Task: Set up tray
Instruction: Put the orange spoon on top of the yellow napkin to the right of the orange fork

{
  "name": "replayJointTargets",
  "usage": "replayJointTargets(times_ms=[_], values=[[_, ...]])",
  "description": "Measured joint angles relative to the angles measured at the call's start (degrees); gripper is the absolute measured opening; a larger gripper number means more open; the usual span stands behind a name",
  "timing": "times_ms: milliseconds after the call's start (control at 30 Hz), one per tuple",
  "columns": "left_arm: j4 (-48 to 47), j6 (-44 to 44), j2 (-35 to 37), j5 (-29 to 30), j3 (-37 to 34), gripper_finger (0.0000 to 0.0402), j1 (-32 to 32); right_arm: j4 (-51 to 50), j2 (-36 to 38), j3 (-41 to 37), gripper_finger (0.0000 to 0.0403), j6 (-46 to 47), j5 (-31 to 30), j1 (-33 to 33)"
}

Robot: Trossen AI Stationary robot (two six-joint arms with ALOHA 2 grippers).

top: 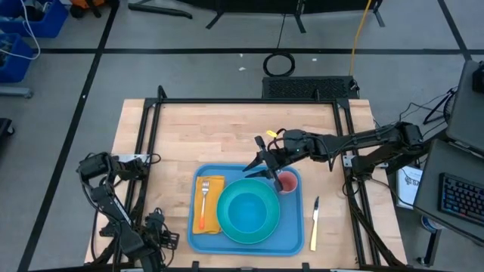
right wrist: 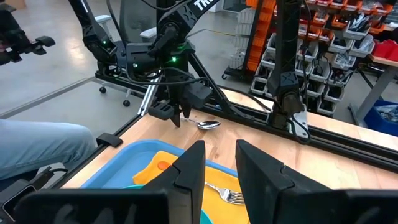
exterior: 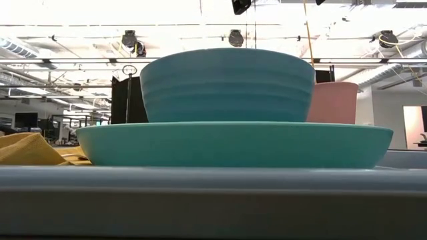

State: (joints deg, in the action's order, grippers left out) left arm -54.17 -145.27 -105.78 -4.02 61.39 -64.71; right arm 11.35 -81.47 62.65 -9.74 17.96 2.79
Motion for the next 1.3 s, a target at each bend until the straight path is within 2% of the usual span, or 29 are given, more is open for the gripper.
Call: replayJointTargets(times_ms=[200,533,700,933,1067,1300], values=[[0.5,1.2,-0.1,2.4,0.0,0.0189,0.2,0.3,-0.2,0.0,0.0079,0.0,-0.1,0.0],[1.9,1.5,-0.1,4.1,0.0,0.0058,0.5,1.8,-0.2,-0.8,0.0079,0.1,-0.1,0.0],[2.0,2.4,-0.1,4.3,0.0,0.0014,0.5,6.9,-0.3,-2.8,0.0079,0.1,-0.1,0.0],[1.8,2.9,-0.2,5.3,0.0,0.0026,0.7,8.3,-0.3,-3.5,0.0079,0.0,-0.1,0.0],[1.8,3.7,-0.2,7.6,0.0,0.0010,1.1,8.5,-0.3,-3.5,0.0079,-0.1,-0.1,0.0],[-1.3,4.1,-0.4,10.0,1.6,0.0008,1.8,8.6,-0.3,-3.5,0.0079,-0.2,-0.1,0.0]])
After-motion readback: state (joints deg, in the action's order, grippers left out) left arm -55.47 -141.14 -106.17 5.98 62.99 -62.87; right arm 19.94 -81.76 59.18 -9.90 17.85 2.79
